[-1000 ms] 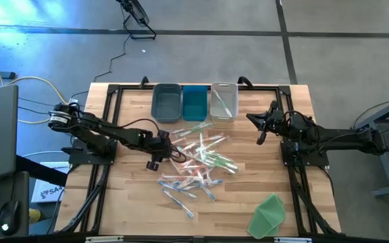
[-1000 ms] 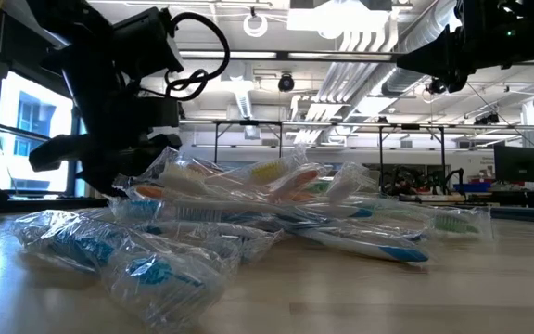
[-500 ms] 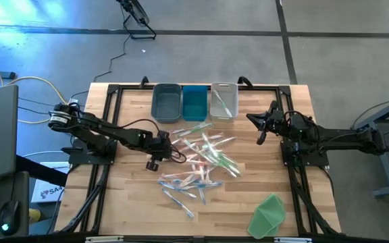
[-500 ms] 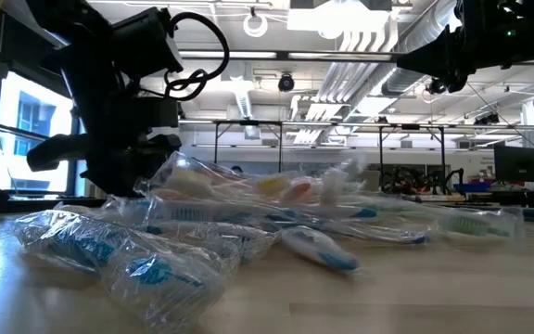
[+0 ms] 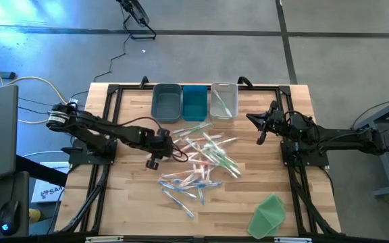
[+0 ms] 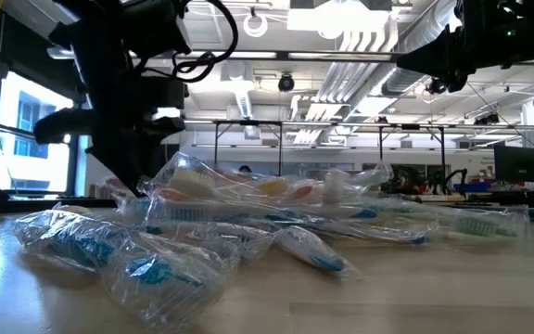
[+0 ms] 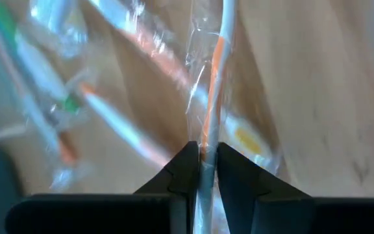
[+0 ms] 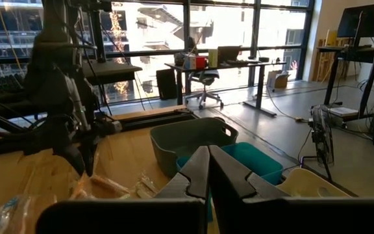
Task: Pick & Place Toothbrushes
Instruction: Put the orange toothbrush into the dark blue bin
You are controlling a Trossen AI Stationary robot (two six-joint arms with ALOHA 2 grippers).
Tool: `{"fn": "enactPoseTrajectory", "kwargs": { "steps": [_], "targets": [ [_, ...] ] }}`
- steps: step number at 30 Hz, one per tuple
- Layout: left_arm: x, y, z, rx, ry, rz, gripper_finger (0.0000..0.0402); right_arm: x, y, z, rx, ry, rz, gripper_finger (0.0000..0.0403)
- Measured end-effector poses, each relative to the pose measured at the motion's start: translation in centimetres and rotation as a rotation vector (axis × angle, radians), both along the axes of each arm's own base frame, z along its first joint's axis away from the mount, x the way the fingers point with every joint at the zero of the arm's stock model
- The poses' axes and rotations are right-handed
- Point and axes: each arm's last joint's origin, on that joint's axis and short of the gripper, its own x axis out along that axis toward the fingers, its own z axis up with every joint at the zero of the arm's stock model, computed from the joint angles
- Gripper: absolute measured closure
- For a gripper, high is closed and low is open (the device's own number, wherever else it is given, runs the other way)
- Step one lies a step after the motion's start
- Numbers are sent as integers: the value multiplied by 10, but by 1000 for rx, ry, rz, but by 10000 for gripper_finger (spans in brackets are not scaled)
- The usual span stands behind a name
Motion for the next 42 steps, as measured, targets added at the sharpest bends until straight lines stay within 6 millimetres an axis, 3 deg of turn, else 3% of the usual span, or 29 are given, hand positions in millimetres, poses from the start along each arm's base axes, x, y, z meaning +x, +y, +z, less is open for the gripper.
{"fn": "enactPoseTrajectory", "kwargs": {
  "steps": [12,30,37,42],
  "targets": [
    [-3,4,37,97,152,129,353,0,0,0,-5,7,0,401],
    [-6,4,37,-27,120,468,353,0,0,0,-24,16,-1,401],
    [-6,2,37,-88,131,481,354,0,0,0,-24,16,0,401],
    [-10,2,41,-83,131,452,377,0,0,0,-24,16,0,401]
  ]
}}
